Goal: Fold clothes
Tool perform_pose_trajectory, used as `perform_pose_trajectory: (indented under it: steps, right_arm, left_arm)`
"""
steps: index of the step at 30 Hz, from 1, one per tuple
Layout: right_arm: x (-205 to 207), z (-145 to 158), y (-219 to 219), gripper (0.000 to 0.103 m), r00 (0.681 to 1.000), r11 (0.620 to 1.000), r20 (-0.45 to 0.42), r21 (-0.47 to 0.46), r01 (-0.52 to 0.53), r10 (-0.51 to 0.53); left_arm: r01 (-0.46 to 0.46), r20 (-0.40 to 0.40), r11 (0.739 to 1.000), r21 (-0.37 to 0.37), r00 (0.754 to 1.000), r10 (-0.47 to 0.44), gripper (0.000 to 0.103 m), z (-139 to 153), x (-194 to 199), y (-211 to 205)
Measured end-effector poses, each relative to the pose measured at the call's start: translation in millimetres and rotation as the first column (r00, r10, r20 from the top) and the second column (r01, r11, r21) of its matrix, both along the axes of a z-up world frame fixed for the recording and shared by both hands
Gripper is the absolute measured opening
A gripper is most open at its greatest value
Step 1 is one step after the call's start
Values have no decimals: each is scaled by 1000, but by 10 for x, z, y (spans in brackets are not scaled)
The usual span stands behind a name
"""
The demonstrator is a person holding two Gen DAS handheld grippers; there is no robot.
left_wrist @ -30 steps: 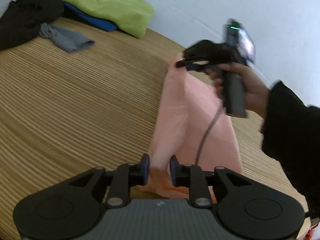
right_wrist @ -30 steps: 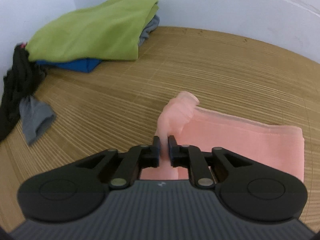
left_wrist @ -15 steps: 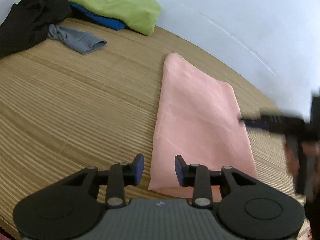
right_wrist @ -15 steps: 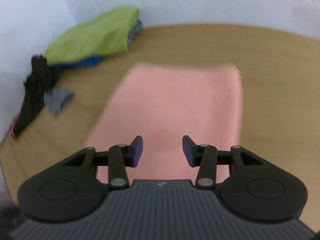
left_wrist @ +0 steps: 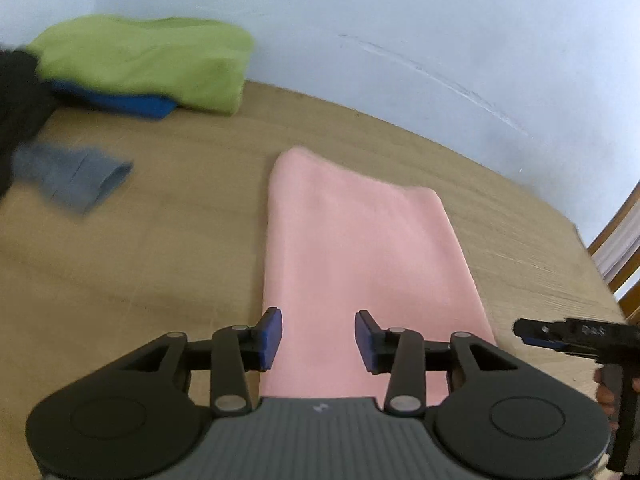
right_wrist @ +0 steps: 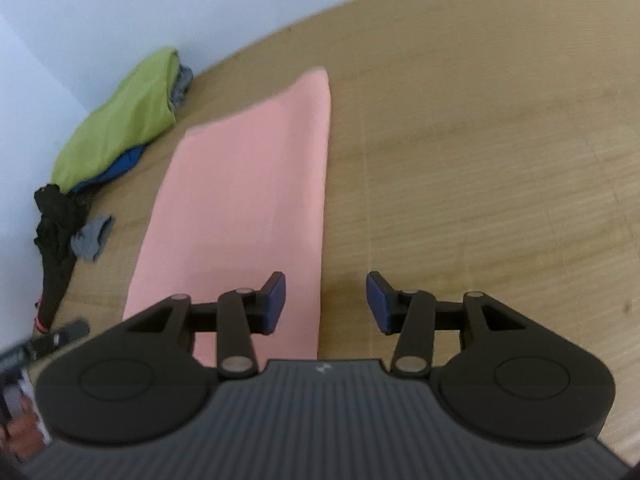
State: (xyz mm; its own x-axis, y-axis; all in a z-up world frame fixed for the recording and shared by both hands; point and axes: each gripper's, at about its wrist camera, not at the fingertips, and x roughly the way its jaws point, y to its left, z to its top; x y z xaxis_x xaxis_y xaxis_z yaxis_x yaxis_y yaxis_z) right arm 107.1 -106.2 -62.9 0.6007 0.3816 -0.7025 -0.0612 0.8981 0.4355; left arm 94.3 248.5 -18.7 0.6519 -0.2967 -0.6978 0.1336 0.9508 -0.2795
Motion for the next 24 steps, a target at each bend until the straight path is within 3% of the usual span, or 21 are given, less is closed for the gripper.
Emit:
perform_pose_trajectory:
  steps: [10, 15, 16, 18, 19, 21, 24]
  right_arm:
    - [1353, -194, 237, 49, 997, 998, 44, 16, -62, 62]
    - [1776, -276, 314, 47, 992, 994, 78, 38, -98, 95]
    - [1811, -288, 324, 47, 990, 993, 91, 40, -110, 106]
    - [1850, -313, 342, 28, 985, 990, 114, 32, -136, 131]
    - [1850, -322, 319, 5, 985, 991, 119, 26, -129, 125]
    - [1837, -337, 239, 7, 988, 996, 126, 18, -91, 88]
    - [1818, -359, 119, 7, 990, 999, 137, 6, -34, 33]
  left_arm:
    - [-77, -83, 989, 129, 993, 88, 45, -228, 1614, -249]
    - [-57, -170, 998, 39, 984, 63, 46, -440, 2016, -266]
    - [-37, -158, 999, 32, 987, 42, 44, -460, 2051, -300]
    - [14, -141, 1000, 10, 990, -13, 26, -502, 2121, -396]
    - [47, -138, 999, -6, 989, -47, 16, -525, 2157, -458]
    - [111, -125, 993, -34, 986, -114, 16, -565, 2225, -612]
    - [127, -97, 992, -23, 987, -129, 16, -587, 2274, -805]
